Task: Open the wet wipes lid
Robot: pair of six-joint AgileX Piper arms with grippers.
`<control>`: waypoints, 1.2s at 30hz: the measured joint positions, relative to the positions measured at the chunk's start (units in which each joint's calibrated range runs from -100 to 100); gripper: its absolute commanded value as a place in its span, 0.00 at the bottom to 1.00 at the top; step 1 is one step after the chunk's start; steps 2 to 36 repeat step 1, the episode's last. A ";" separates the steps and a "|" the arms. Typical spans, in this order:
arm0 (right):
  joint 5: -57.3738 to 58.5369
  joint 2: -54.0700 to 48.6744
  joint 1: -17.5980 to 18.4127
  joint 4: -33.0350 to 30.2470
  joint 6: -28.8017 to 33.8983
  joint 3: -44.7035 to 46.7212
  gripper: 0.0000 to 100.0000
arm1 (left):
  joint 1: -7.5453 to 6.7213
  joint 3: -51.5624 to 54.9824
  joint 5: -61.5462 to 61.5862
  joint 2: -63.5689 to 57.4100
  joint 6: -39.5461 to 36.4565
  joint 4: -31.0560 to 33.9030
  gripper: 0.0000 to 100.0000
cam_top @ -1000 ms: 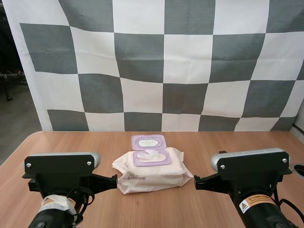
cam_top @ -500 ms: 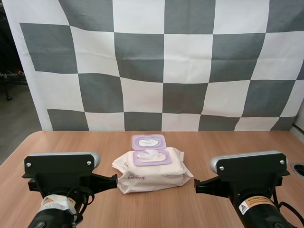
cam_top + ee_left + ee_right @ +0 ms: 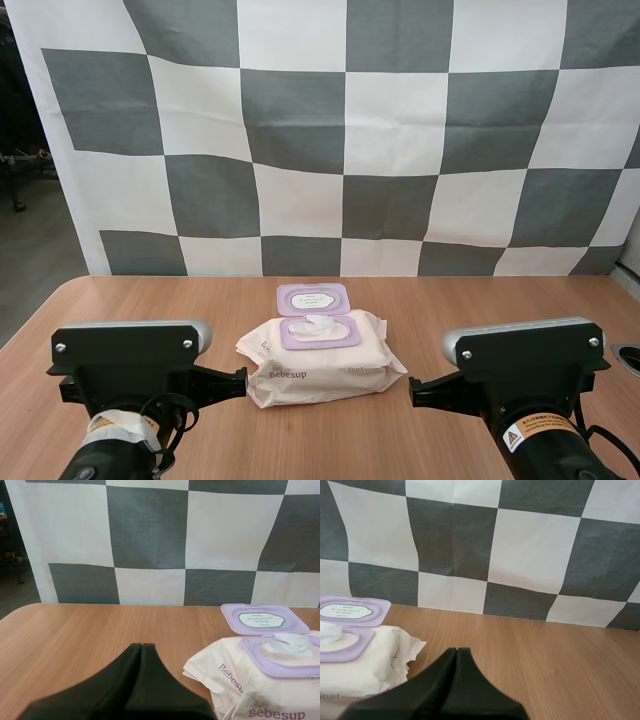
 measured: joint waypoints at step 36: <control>0.00 0.00 0.00 0.00 0.00 0.00 0.00 | 0.00 0.00 0.00 0.00 0.00 0.00 0.00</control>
